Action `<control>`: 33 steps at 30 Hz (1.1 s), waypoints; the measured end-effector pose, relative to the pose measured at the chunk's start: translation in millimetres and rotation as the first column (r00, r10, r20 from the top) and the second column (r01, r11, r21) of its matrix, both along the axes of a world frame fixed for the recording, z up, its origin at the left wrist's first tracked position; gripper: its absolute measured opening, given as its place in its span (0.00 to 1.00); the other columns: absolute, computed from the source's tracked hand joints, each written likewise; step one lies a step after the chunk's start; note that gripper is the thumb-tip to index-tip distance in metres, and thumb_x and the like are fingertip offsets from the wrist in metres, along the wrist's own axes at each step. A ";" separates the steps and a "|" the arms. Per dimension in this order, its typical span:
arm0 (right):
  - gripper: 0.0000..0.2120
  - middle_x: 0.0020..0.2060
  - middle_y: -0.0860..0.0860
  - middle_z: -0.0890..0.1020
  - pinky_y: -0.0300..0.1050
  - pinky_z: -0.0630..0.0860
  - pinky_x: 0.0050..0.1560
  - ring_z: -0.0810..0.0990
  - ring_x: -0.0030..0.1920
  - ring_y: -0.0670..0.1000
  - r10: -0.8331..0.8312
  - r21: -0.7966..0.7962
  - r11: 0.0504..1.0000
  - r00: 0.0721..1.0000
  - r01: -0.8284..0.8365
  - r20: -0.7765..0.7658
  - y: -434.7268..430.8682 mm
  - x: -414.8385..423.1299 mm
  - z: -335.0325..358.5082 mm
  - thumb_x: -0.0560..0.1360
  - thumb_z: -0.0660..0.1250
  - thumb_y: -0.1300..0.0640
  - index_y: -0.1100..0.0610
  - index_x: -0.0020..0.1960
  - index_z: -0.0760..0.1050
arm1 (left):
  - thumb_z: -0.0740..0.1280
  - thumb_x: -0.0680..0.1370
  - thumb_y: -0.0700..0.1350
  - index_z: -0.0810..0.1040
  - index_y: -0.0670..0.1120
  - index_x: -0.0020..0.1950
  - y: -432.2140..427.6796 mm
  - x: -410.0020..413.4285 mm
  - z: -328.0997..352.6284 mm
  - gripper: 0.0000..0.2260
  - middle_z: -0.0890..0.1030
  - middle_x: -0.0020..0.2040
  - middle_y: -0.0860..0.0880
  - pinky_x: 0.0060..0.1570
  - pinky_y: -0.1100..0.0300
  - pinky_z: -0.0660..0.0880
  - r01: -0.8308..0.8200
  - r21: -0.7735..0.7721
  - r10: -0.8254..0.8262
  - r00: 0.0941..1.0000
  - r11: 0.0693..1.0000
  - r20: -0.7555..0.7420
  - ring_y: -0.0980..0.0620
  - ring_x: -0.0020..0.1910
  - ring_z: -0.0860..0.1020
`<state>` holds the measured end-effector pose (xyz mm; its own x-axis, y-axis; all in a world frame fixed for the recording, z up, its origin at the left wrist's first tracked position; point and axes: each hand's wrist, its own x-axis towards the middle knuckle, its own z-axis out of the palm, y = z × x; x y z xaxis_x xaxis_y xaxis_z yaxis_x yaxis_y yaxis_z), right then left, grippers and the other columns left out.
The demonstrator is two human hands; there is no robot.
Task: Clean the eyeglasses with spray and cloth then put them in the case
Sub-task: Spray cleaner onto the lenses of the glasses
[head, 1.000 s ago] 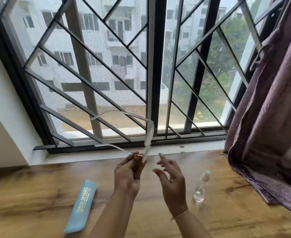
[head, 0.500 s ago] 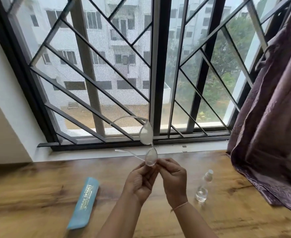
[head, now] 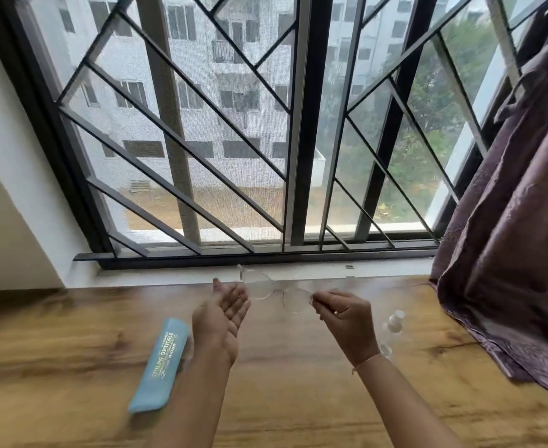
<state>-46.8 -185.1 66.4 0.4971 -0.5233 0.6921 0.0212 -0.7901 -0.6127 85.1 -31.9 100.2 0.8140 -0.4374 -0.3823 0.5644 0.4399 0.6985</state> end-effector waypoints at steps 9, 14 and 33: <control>0.02 0.31 0.54 0.82 0.45 0.77 0.31 0.80 0.31 0.52 0.013 -0.177 0.983 0.985 -0.044 -0.173 -6.5 -5.2 -51.5 0.67 0.70 0.65 0.63 0.39 0.82 | 0.64 0.75 0.30 0.76 0.33 0.55 7.5 7.8 -48.2 0.09 0.80 0.41 0.42 0.33 0.69 0.77 0.071 0.353 -0.153 0.966 0.933 0.211 0.51 0.40 0.78; 0.03 0.31 0.53 0.82 0.44 0.77 0.31 0.80 0.31 0.51 -0.019 -0.154 0.988 0.974 -0.016 -0.225 -6.7 -8.8 -70.8 0.65 0.70 0.66 0.61 0.37 0.81 | 0.66 0.75 0.32 0.81 0.38 0.51 5.3 5.9 -88.2 0.07 0.82 0.40 0.47 0.45 0.61 0.79 0.074 0.532 -0.251 0.930 0.843 0.268 0.53 0.40 0.79; 0.14 0.33 0.54 0.83 0.36 0.74 0.38 0.81 0.32 0.51 -0.069 -0.092 0.995 0.940 0.040 -0.335 -1.6 -19.1 -98.0 0.59 0.73 0.76 0.63 0.40 0.82 | 0.65 0.73 0.34 0.84 0.45 0.48 6.1 -6.9 -107.3 0.11 0.84 0.41 0.51 0.40 0.61 0.69 -0.012 0.723 -0.428 0.799 0.690 0.423 0.55 0.43 0.78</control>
